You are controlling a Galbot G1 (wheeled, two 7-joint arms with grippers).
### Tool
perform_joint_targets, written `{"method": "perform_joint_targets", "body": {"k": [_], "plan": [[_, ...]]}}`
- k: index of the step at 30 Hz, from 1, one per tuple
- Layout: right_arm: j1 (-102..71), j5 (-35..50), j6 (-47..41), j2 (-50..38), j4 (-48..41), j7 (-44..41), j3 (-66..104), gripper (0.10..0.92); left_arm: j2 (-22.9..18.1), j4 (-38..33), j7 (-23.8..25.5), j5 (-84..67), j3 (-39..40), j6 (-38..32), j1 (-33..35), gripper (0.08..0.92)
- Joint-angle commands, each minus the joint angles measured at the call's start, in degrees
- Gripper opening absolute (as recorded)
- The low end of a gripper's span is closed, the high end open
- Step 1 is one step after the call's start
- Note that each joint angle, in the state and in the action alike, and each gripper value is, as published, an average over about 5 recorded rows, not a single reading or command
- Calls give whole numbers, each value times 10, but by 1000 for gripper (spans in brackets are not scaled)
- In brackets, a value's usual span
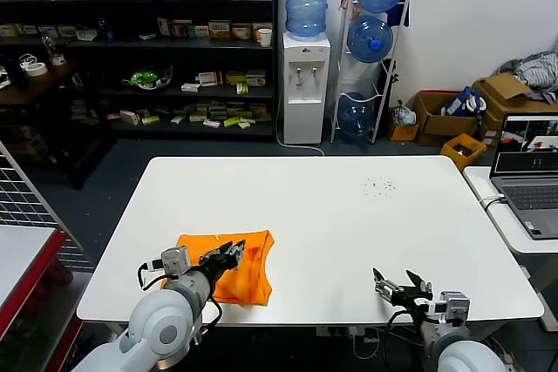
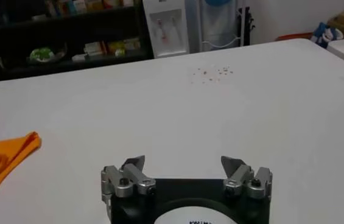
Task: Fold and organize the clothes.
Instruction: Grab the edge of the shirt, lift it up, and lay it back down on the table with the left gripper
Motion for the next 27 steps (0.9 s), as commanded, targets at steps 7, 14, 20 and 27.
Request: {"method": "perform_joint_targets", "body": {"k": [7, 14, 20, 27], "plan": [[1, 1, 1, -2, 0, -5, -3, 823, 177, 125, 219, 35, -167, -36, 120, 699], [6, 0, 1, 3, -2, -4, -8, 823, 181, 218, 349, 109, -144, -63, 119, 819], [-9, -1, 2, 3, 3, -5, 4, 823, 153, 240, 358, 133, -119, -63, 99, 823], [-14, -1, 2, 2, 4, -5, 8, 823, 142, 253, 358, 142, -112, -65, 87, 823]]}}
